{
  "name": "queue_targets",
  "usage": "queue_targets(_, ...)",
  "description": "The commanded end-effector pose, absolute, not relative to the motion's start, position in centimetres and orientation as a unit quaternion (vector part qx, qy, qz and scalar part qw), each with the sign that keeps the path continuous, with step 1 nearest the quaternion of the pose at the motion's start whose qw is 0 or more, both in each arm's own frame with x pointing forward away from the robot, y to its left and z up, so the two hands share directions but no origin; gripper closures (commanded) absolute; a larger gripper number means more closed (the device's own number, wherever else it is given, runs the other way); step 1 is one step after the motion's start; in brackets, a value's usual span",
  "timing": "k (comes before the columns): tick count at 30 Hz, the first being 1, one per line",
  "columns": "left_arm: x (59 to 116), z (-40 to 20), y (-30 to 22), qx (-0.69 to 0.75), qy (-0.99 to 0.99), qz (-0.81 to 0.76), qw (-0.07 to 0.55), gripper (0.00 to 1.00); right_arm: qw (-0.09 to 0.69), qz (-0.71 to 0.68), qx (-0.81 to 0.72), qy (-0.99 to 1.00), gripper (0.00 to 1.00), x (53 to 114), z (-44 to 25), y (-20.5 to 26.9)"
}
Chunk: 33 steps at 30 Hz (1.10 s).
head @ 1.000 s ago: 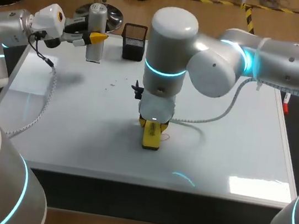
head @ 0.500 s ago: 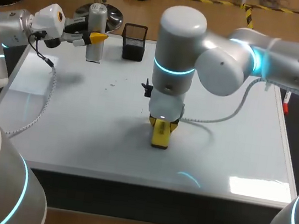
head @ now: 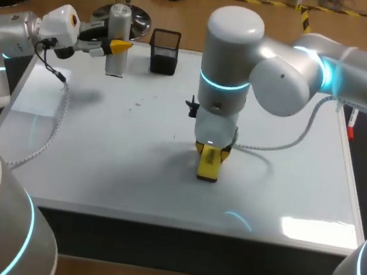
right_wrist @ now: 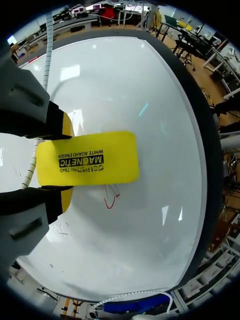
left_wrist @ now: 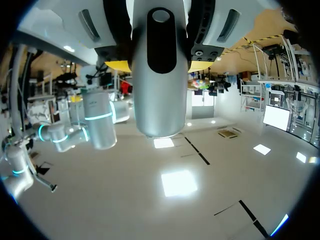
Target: Pick up the inspection probe, press it on each red-marked spot on the whiteboard one by one, put down the probe, pick up the eraser, and wipe off all the red marks.
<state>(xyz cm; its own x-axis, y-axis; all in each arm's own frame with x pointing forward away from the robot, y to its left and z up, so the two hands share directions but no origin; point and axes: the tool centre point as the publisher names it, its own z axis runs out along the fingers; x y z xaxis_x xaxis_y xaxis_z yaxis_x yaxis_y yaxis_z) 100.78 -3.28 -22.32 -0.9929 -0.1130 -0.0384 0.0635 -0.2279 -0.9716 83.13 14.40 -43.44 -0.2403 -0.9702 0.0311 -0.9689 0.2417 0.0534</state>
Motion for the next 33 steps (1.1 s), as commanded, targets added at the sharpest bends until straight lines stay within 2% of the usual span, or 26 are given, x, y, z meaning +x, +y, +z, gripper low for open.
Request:
queue_targets(1, 100.8, -22.2, -3.3, -0.020, 0.619, -0.783, 0.056, 1.00, 0.032, -0.007, 0.616, -0.787, 1.00, 83.5, -46.4, 13.4)
queue_targets(13, 100.8, -22.2, -3.3, -0.020, 0.619, -0.783, 0.056, 1.00, 0.027, -0.001, 0.627, -0.779, 1.00, 84.7, -43.4, 13.0)
queue_targets(22, 100.8, -22.2, -3.3, -0.020, 0.619, -0.783, 0.056, 1.00, -0.015, -0.015, 0.667, -0.745, 1.00, 85.3, -38.8, 16.8)
queue_targets(33, 100.8, -22.2, -3.3, -0.020, 0.619, -0.783, 0.056, 1.00, -0.025, -0.026, 0.674, -0.738, 1.00, 83.4, -40.5, 22.2)
